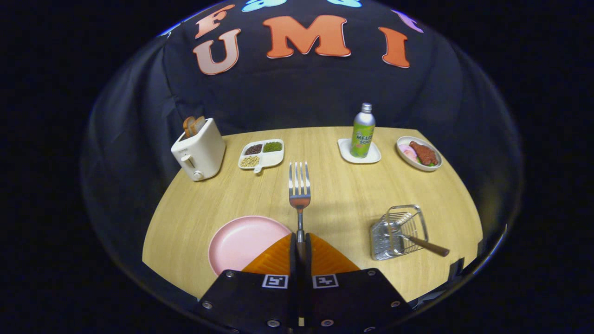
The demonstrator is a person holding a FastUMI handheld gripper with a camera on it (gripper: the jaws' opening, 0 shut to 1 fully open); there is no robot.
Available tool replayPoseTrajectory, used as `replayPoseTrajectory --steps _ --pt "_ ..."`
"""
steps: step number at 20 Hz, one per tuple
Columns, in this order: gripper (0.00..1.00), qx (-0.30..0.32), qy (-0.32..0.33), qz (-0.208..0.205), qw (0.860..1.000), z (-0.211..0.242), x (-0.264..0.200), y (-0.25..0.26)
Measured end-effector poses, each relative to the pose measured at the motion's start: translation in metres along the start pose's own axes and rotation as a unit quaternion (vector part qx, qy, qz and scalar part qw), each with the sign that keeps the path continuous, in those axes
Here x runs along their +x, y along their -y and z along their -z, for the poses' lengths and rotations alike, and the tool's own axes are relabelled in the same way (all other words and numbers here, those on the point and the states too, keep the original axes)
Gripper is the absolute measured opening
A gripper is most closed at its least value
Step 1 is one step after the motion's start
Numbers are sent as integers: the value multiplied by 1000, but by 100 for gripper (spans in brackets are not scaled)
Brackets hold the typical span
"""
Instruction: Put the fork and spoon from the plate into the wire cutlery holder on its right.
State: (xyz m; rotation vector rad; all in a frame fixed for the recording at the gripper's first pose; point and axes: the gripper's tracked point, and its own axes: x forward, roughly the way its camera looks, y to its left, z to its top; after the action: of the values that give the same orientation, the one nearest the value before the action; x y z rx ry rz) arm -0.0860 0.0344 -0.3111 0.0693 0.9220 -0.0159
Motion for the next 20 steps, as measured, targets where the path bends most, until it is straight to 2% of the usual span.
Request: replayPoseTrajectory --steps 4,7,9,12,15,20 --pt "5 21 25 25 999 -25 -21 44" --pt "5 11 29 52 998 -35 -28 80" --pt "5 -3 7 79 997 -30 -29 108" --pt "5 3 -31 79 996 -18 -24 122" --pt "5 -9 -75 106 991 -2 -21 141" --pt "5 -27 -148 96 984 23 -17 142"
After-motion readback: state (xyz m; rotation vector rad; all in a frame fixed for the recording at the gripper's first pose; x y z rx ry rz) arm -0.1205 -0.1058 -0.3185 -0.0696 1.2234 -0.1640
